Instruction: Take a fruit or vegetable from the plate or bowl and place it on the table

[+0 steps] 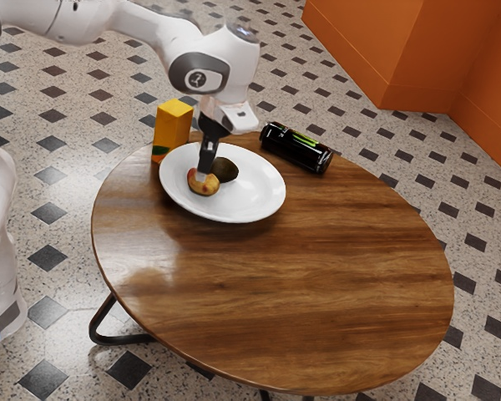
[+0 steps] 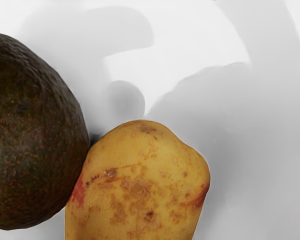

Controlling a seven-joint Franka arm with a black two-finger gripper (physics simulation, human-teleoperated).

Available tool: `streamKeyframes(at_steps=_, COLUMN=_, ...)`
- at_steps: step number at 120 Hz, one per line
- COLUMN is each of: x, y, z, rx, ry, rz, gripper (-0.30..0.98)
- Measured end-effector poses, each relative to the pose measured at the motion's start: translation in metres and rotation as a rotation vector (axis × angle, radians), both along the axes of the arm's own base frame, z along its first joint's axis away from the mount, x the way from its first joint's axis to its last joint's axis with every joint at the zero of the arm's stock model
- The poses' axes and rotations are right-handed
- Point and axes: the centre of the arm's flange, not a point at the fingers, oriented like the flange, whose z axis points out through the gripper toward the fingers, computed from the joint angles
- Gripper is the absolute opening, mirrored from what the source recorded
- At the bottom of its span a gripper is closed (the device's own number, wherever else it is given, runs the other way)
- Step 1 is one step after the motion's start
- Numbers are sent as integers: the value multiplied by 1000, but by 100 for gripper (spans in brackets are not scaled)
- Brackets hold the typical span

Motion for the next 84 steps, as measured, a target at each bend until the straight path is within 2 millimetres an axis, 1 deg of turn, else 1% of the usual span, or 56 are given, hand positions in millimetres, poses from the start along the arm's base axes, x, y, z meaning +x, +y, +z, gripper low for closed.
streamKeyframes(at_steps=41, x=6, y=-2, z=-18, rx=-11, ry=-8, rz=7, gripper=69)
streamKeyframes(at_steps=84, x=4, y=-3, z=-32, rx=-22, ry=2, rz=15, gripper=69)
